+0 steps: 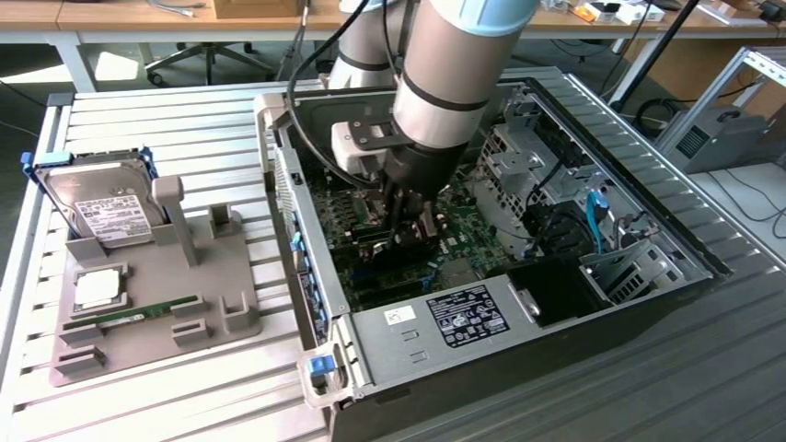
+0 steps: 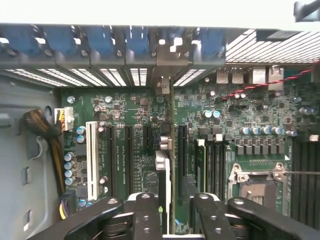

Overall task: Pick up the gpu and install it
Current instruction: 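Insert the gpu into the slot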

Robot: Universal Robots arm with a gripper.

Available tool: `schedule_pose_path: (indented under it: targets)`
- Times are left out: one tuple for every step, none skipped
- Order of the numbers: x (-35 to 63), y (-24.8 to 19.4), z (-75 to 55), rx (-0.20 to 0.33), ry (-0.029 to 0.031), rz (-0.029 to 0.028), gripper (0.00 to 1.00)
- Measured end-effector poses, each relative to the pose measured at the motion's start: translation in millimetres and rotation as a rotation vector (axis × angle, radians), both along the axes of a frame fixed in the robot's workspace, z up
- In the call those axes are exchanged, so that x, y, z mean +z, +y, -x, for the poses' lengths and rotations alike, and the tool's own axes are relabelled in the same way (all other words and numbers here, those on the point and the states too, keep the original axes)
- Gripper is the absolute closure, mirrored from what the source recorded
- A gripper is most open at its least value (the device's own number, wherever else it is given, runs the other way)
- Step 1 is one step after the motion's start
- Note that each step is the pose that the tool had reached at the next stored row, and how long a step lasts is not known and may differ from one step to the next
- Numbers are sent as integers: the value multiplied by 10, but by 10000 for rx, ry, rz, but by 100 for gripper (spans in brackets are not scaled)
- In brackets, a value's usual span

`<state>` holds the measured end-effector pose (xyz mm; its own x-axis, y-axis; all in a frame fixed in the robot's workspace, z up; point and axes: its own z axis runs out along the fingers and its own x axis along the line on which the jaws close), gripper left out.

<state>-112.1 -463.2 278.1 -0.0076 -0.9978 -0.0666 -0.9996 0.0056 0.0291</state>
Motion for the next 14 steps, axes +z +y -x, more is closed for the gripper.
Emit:
schedule_pose_path:
  targets:
    - [33,0,0,0,-1,0,67]
    - [65,0,0,0,-1,1,67]
    - [94,0,0,0,-1,3,67]
    - [123,0,0,0,0,4,67]
    - [152,0,0,0,-1,4,67]
    - [205,0,0,0,-1,7,67]
    - [247,0,0,1,0,11,67]
    - [275,0,0,1,-1,13,67]
    - [329,0,0,1,-1,18,67]
    - [365,0,0,1,-1,21,67]
    - [396,0,0,0,-1,23,67]
    - [433,0,0,1,0,26,67]
    - [458,0,0,1,0,28,67]
    - [484,0,0,1,0,29,67]
